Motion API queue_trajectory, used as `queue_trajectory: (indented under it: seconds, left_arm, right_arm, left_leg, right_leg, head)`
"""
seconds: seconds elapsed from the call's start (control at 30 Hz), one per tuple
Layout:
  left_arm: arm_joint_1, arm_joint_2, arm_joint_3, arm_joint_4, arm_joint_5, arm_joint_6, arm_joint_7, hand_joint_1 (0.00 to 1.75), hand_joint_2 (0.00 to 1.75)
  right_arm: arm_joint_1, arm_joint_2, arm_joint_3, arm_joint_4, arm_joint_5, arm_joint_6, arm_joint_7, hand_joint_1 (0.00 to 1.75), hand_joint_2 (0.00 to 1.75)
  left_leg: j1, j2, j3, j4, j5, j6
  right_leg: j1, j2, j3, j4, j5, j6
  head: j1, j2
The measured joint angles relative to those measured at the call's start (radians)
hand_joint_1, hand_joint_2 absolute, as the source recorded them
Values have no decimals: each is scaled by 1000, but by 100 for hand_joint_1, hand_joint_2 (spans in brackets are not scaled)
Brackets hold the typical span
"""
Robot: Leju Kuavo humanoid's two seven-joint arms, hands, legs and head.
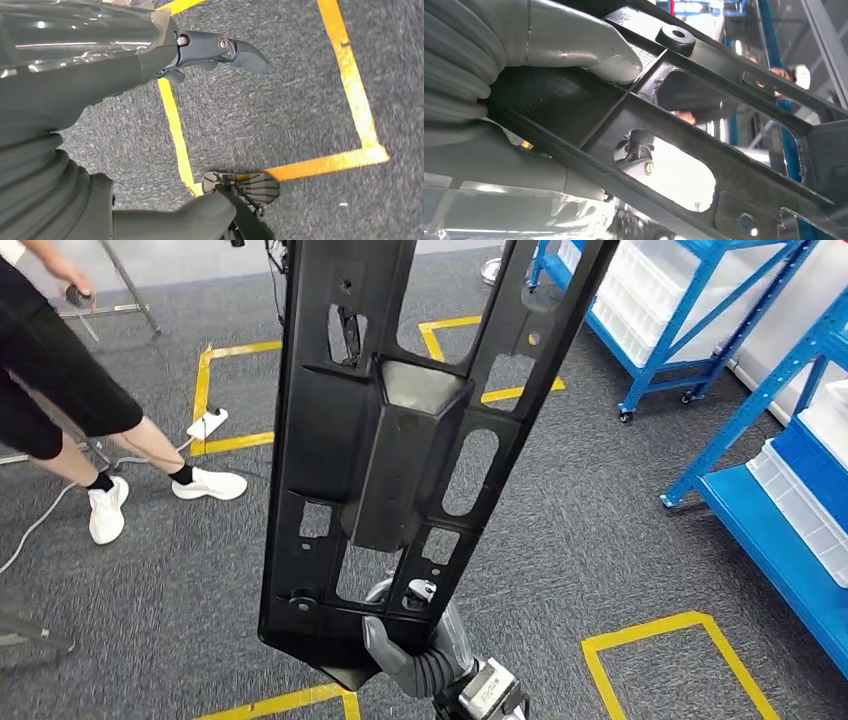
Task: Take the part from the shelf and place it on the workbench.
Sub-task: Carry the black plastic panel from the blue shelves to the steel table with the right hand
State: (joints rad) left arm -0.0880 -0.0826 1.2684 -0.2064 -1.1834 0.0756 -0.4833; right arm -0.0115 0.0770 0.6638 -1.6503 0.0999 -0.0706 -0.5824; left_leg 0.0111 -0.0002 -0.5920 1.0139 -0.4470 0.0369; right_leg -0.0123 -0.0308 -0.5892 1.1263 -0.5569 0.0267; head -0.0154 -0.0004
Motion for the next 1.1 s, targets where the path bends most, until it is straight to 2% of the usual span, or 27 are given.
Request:
queue_trajectory:
  seconds: [0.07,0.1,0.13,0.17,0.23,0.3,0.33,0.37,0.4,0.47,0.53,0.57,0.6,0.63,0.67,0.7,0.77,0.8,0.83,0.9,0.93,1.0,1.03,1.1]
  left_arm:
    - [-1,0,0,0,-2,1,-1,0,175]
    - [-1,0,0,0,-4,2,-1,0,175]
    - [-1,0,0,0,-7,3,0,0,175]
    - [-1,-1,-1,0,-9,5,1,0,175]
    - [-1,-2,-4,0,-13,8,5,0,175]
    - [0,-3,-7,0,-14,10,9,0,175]
    - [1,-3,-7,0,-14,10,10,0,175]
    - [2,-3,-8,0,-15,11,11,0,175]
    - [3,-2,-8,0,-15,11,11,0,175]
    - [3,-1,-9,0,-17,12,12,0,175]
    - [1,-1,-13,0,-19,13,13,0,175]
    - [1,0,-14,0,-20,14,14,0,175]
    - [1,0,-15,0,-22,14,15,0,175]
    - [1,0,-15,0,-23,15,17,0,175]
    - [2,1,-16,0,-24,15,19,0,175]
    - [2,2,-16,0,-25,16,21,0,175]
    - [0,6,-17,0,-29,16,28,0,175]
    - [-1,7,-17,0,-32,16,33,0,175]
    - [-1,8,-18,0,-34,16,38,0,175]
    - [-1,9,-18,0,-35,16,46,0,175]
    - [-1,9,-18,0,-35,16,49,0,175]
    - [-1,9,-19,0,-36,16,53,0,175]
    - [-2,9,-19,0,-37,16,55,0,175]
    - [-3,9,-19,0,-39,16,58,0,175]
  right_arm:
    - [2,-5,-1,0,2,0,0,175,175]
    - [3,-7,-1,0,3,0,0,175,175]
    - [3,-9,-1,0,4,0,0,175,175]
    - [3,-11,-2,0,5,0,0,175,175]
    - [2,-11,-3,0,7,0,0,175,175]
    - [1,-11,-4,0,8,0,-1,175,175]
    - [1,-11,-5,0,9,0,-1,175,175]
    - [0,-11,-5,-1,10,0,-1,175,175]
    - [-1,-10,-6,-1,10,0,-1,175,175]
    - [-4,-6,-8,-2,11,0,-2,175,175]
    - [-5,-2,-10,-2,11,0,-3,175,175]
    - [-5,-2,-11,-2,11,0,-3,175,175]
    - [-5,-2,-11,-2,11,0,-3,175,175]
    - [-5,-2,-11,-2,11,0,-3,175,175]
    - [-5,-2,-11,-2,11,0,-3,175,175]
    - [-6,-1,-12,-2,11,0,-2,175,175]
    - [-12,2,-12,-3,12,1,5,175,175]
    - [-16,4,-13,-5,12,2,9,175,175]
    - [-19,6,-14,-6,14,3,12,175,175]
    - [-21,10,-14,-11,16,6,17,175,175]
    - [-22,12,-15,-12,17,7,19,175,175]
    - [-22,14,-15,-15,18,10,21,175,175]
    - [-21,13,-15,-16,18,11,22,175,175]
    - [-17,10,-16,-16,18,16,23,175,175]
  left_leg:
    - [0,-20,0,0,0,4]
    - [0,-32,0,0,0,5]
    - [0,-44,0,0,0,5]
    - [0,-56,1,0,0,4]
    - [-2,-81,2,3,-2,0]
    - [-5,-101,-2,7,-4,-9]
    - [-4,-108,-4,7,-4,-15]
    - [-2,-115,-7,6,-3,-21]
    - [1,-113,-9,8,-4,-26]
    - [2,-76,-27,47,-30,-36]
    - [3,-26,-79,157,-88,-46]
    - [5,-15,-110,219,-113,-50]
    - [7,-10,-134,262,-124,-54]
    - [10,-6,-142,272,-118,-56]
    - [12,-1,-131,247,-94,-58]
    - [14,10,-102,188,-60,-59]
    - [11,45,-39,67,-13,-54]
    - [7,55,-21,31,-4,-49]
    - [2,57,-17,20,-7,-43]
    - [0,35,-16,14,-5,-28]
    - [0,25,-12,9,-3,-21]
    - [5,7,-3,0,2,-7]
    - [5,-2,-3,0,1,-4]
    - [5,-25,-3,0,0,0]
  right_leg:
    - [-1,19,-68,128,-46,-6]
    - [-1,22,-91,165,-54,-4]
    - [-1,24,-95,166,-46,2]
    - [-1,27,-80,129,-23,9]
    - [-3,52,-19,-7,34,20]
    - [-6,73,22,-94,65,15]
    - [-4,75,27,-105,69,9]
    - [-4,67,29,-106,71,1]
    - [-6,59,30,-108,73,-4]
    - [-11,42,33,-112,75,-18]
    - [-9,23,35,-113,73,-28]
    - [-7,12,36,-113,72,-32]
    - [-5,2,36,-113,70,-34]
    - [-5,-8,37,-113,69,-36]
    - [-4,-17,39,-113,67,-36]
    - [-4,-26,41,-113,64,-35]
    - [2,-41,48,-112,57,-27]
    - [5,-49,50,-112,54,-22]
    - [8,-56,52,-112,51,-17]
    - [10,-69,56,-113,46,-7]
    - [9,-60,56,-105,39,-3]
    - [7,-20,30,-39,4,-3]
    - [4,2,1,22,-22,-7]
    - [2,19,-63,140,-61,-9]
  head:
    - [4,0]
    - [4,0]
    - [4,0]
    - [4,0]
    - [5,0]
    - [5,0]
    - [6,0]
    - [5,0]
    - [6,0]
    - [1,0]
    - [-5,0]
    - [-5,0]
    - [-5,0]
    - [-5,0]
    - [-5,0]
    - [-5,0]
    - [-5,0]
    - [-4,0]
    - [-3,0]
    - [-2,0]
    - [-1,0]
    - [2,0]
    - [4,0]
    - [7,0]
